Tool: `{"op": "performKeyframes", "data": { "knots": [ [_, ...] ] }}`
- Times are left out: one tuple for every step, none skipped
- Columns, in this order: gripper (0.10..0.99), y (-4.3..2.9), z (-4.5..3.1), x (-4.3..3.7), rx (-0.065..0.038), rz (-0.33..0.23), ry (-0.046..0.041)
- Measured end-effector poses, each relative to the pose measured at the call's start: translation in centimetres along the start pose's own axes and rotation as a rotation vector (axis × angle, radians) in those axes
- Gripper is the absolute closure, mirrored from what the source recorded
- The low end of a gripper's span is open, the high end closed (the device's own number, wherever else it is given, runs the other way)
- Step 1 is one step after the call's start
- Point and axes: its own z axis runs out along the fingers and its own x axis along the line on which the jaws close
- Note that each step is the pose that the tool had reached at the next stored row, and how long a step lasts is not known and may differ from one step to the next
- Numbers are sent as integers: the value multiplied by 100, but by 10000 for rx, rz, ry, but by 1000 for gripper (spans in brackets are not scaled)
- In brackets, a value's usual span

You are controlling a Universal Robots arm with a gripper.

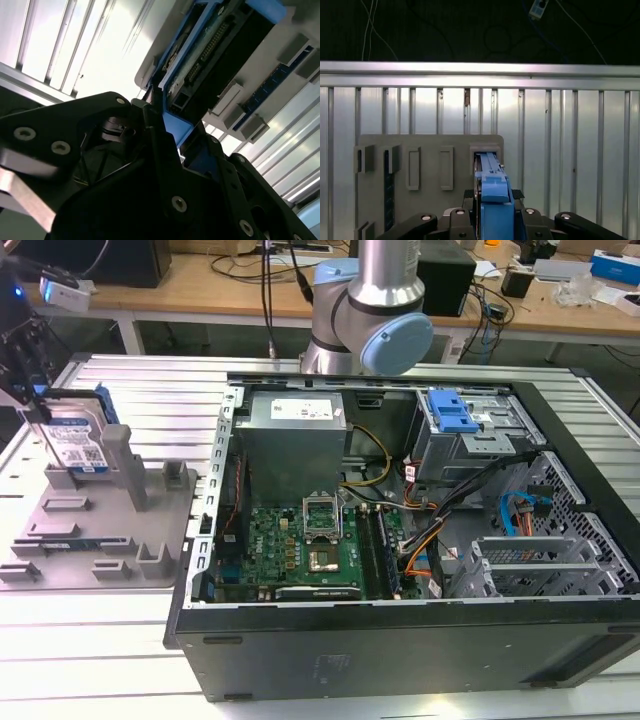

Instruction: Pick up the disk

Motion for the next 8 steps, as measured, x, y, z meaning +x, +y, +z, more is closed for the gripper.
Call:
{"op": "performKeyframes", "data": {
  "knots": [
    [718, 1, -39, 0, 0, 0, 0],
    [718, 1, -75, 0, -2, 0, 0],
    [718, 2, -124, 0, -3, 0, 0],
    [718, 2, -190, 0, -4, 0, 0],
    [718, 3, -257, 0, -4, -1, 0],
    [718, 4, -301, 1, -5, 0, 0],
    [718, 4, -347, 0, -6, 0, 0],
    [718, 5, -404, 1, -7, 0, 0]
  ]
}}
